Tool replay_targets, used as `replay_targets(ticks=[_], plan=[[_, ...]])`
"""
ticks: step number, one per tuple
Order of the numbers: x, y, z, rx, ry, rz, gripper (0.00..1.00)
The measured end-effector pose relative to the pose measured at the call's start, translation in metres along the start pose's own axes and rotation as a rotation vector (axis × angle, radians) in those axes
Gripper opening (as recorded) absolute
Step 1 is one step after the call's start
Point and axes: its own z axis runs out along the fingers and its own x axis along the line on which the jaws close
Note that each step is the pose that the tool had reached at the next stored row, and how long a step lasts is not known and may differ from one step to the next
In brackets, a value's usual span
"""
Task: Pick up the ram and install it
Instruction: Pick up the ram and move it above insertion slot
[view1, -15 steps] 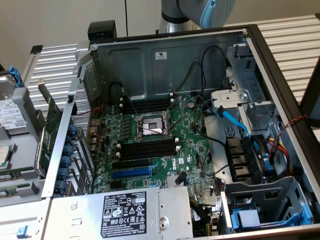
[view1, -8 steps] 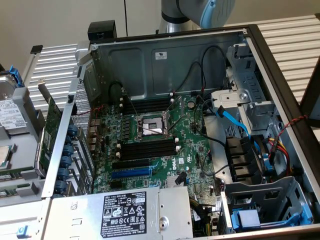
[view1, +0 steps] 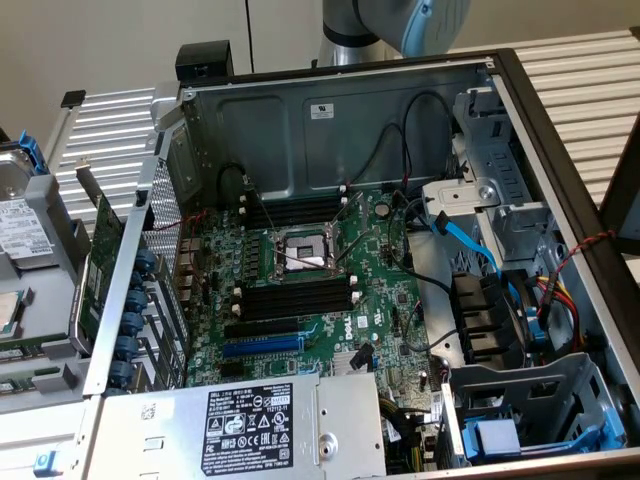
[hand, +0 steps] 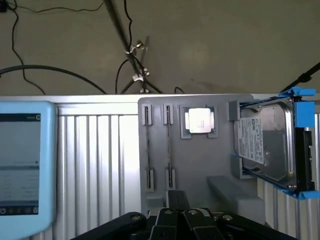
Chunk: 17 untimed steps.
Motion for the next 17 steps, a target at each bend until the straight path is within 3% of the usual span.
replay_targets(ticks=[4,6,8,10,11,17], plan=[[0.007,0.0024,0.0046,-0.0003,-0.0034,-0.012,0.12],[0.010,0.0035,0.0067,-0.0004,-0.0053,-0.017,0.18],[0.014,0.0049,0.0087,-0.0007,-0.0072,-0.023,0.30],[0.018,0.0060,0.0116,-0.0009,-0.0096,-0.029,0.30],[0.019,0.0066,0.0134,-0.0009,-0.0102,-0.032,0.36],[0.020,0.0071,0.0243,-0.0013,-0.0100,-0.045,0.36]])
